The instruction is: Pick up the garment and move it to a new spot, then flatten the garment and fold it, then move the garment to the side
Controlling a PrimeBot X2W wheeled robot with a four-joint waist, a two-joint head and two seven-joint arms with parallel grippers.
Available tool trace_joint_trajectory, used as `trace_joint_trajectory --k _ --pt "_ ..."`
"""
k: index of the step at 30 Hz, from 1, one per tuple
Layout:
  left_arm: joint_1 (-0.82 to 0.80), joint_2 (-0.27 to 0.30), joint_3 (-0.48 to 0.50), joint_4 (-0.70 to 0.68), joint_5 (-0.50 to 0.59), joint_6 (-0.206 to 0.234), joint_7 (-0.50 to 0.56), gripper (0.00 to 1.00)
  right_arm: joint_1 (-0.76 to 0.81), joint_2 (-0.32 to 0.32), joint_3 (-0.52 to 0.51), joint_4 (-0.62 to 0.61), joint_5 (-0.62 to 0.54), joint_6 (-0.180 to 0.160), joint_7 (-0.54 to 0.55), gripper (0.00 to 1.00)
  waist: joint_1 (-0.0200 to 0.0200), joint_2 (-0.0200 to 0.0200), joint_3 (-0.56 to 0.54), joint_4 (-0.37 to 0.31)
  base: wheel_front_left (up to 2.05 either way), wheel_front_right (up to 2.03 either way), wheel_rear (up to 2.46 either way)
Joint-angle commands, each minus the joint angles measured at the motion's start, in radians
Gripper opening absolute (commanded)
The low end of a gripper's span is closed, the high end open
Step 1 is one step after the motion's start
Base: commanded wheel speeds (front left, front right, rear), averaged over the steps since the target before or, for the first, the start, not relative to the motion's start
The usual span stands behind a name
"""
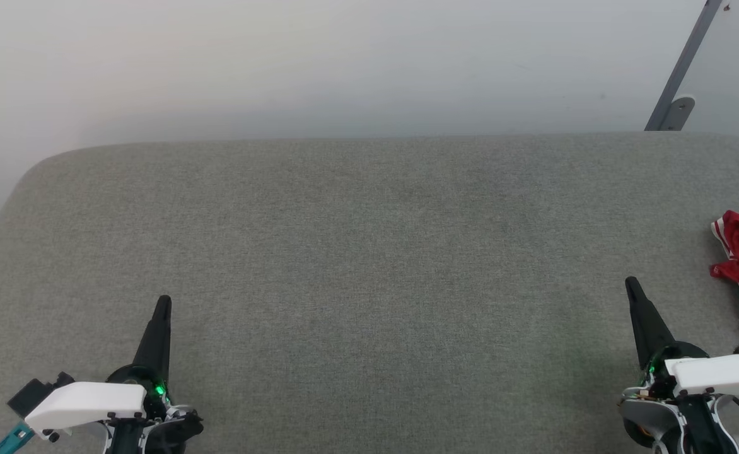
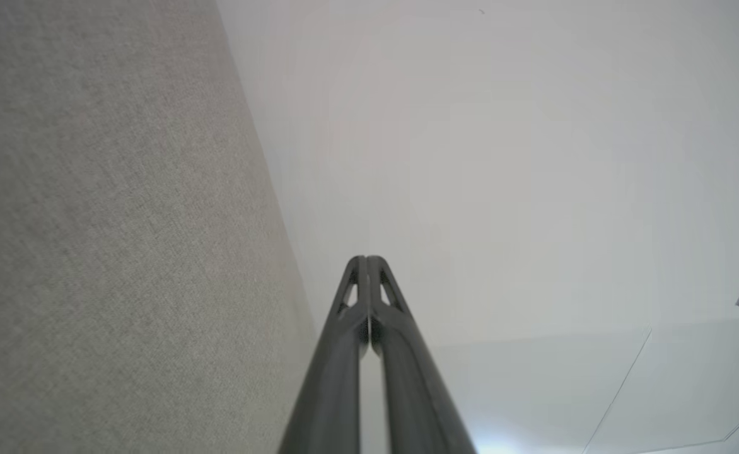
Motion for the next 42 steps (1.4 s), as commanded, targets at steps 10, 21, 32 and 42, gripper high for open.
trace_joint_trajectory --k 10,21,32,42 --pt "-0.027 -0.004 0.011 0.009 -0.079 0.000 0.024 0.00 -0.019 0.016 -0.009 0.009 0.068 0.000 0.019 0.00 0.0000 0.0000 0.000 -0.008 0.00 0.00 0.00" --pt "-0.035 -0.008 0.015 0.013 -0.106 0.000 0.037 0.00 -0.018 0.021 -0.010 0.011 0.097 0.000 0.026 0.00 0.0000 0.0000 0.000 -0.013 0.00 0.00 0.00" --pt "-0.036 -0.011 0.018 0.013 -0.102 0.000 0.040 0.00 -0.018 0.021 -0.010 0.011 0.097 0.000 0.025 0.00 0.0000 0.0000 0.000 -0.013 0.00 0.00 0.00" --pt "-0.036 -0.013 0.021 0.013 -0.099 0.000 0.041 0.00 -0.018 0.021 -0.010 0.011 0.097 0.000 0.025 0.00 0.0000 0.0000 0.000 -0.013 0.00 0.00 0.00"
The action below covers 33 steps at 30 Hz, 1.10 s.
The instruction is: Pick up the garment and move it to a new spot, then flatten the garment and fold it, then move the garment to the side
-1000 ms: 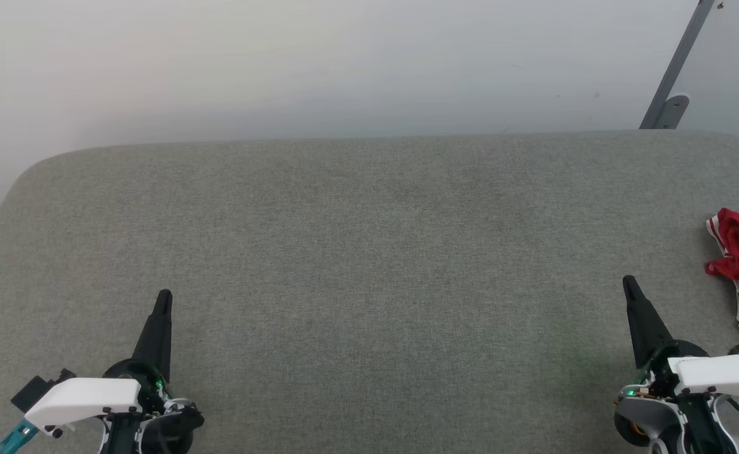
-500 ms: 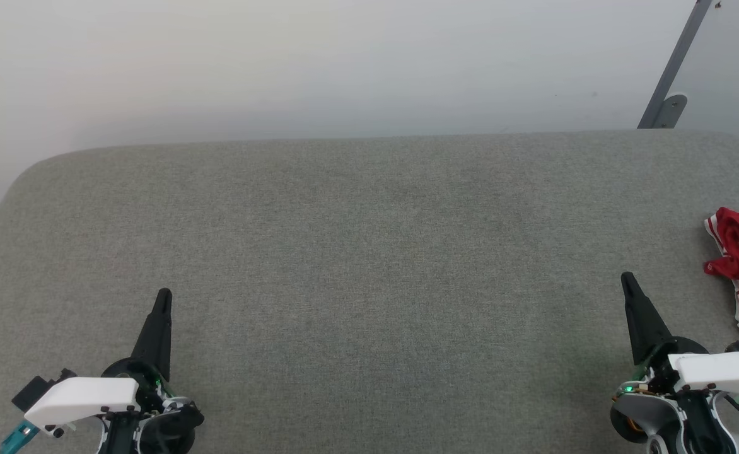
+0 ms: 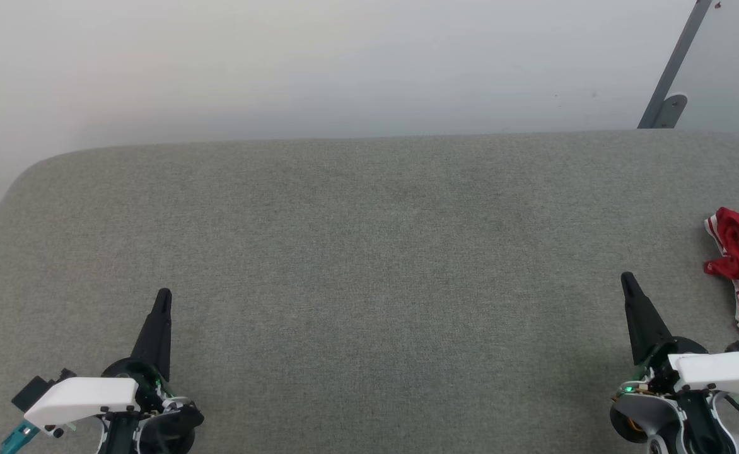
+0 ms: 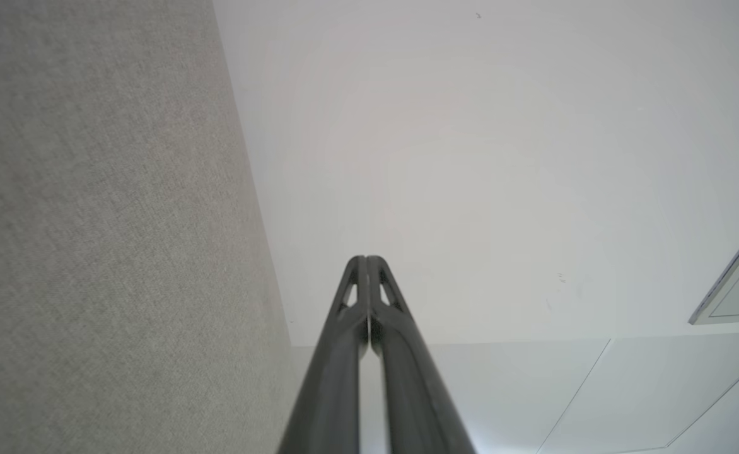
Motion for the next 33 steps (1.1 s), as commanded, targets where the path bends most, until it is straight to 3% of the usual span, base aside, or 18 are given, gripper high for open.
trace_joint_trajectory --k 1,33 --pt "-0.014 -0.002 0.003 -0.001 0.004 0.000 0.005 0.00 -0.003 0.001 0.000 0.001 0.004 0.000 0.001 0.00 0.0000 -0.0001 0.000 0.000 0.00 0.00 0.00" --pt "-0.014 -0.006 0.009 0.000 0.009 0.000 0.009 0.00 -0.003 0.001 0.000 0.002 0.004 0.000 0.000 0.00 0.0000 -0.0001 0.000 0.000 0.00 0.00 0.00"
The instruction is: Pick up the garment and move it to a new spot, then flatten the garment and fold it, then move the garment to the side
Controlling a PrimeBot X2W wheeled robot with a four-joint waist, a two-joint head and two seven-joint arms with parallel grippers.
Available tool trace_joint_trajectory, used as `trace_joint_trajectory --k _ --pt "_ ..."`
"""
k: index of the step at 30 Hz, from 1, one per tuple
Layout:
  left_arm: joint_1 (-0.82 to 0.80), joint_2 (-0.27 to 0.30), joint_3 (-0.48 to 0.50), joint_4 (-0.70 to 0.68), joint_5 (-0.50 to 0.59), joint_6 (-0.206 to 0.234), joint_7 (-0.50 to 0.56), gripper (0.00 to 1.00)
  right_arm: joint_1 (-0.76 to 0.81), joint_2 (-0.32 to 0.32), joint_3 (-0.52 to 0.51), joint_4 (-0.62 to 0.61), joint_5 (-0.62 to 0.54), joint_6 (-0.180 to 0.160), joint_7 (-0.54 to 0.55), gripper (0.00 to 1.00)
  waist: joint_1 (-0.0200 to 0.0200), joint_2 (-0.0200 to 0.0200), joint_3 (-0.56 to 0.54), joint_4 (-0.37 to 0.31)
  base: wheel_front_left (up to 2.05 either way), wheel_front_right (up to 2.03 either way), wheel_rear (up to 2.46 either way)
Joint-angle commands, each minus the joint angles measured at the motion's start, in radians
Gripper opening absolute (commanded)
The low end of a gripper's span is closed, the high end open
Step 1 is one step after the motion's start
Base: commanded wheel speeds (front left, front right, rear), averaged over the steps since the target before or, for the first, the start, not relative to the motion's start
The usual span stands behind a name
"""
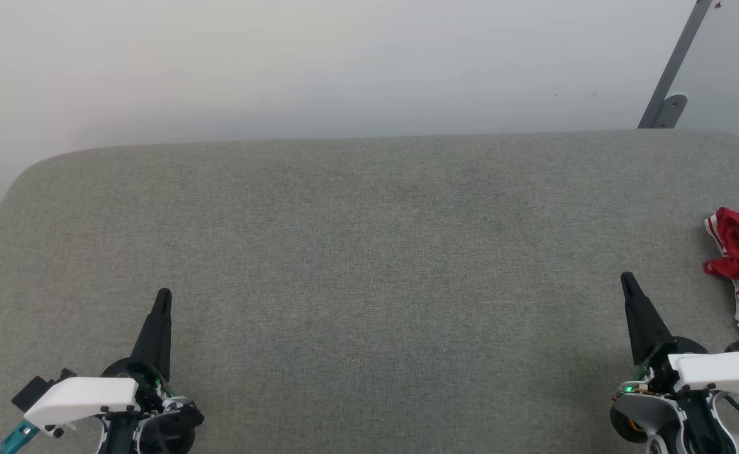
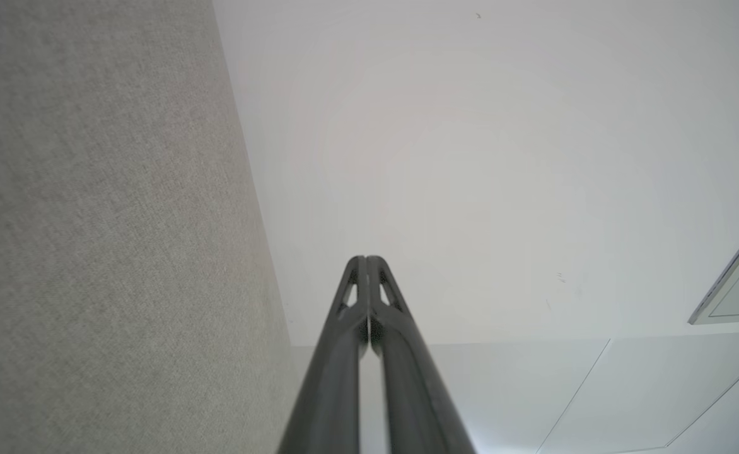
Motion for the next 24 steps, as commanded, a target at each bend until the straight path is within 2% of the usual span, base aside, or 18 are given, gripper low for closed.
trace_joint_trajectory --k 1,24 --pt "-0.014 -0.003 0.004 -0.001 0.005 0.000 0.004 0.00 -0.003 0.001 0.000 0.001 0.004 0.000 0.000 0.00 0.0000 0.0000 0.000 0.000 0.00 0.00 0.00" --pt "-0.014 -0.005 0.007 -0.001 0.006 0.000 0.007 0.00 -0.003 0.001 0.000 0.002 0.004 0.000 0.000 0.00 0.0000 0.0000 0.000 0.000 0.00 0.00 0.00"
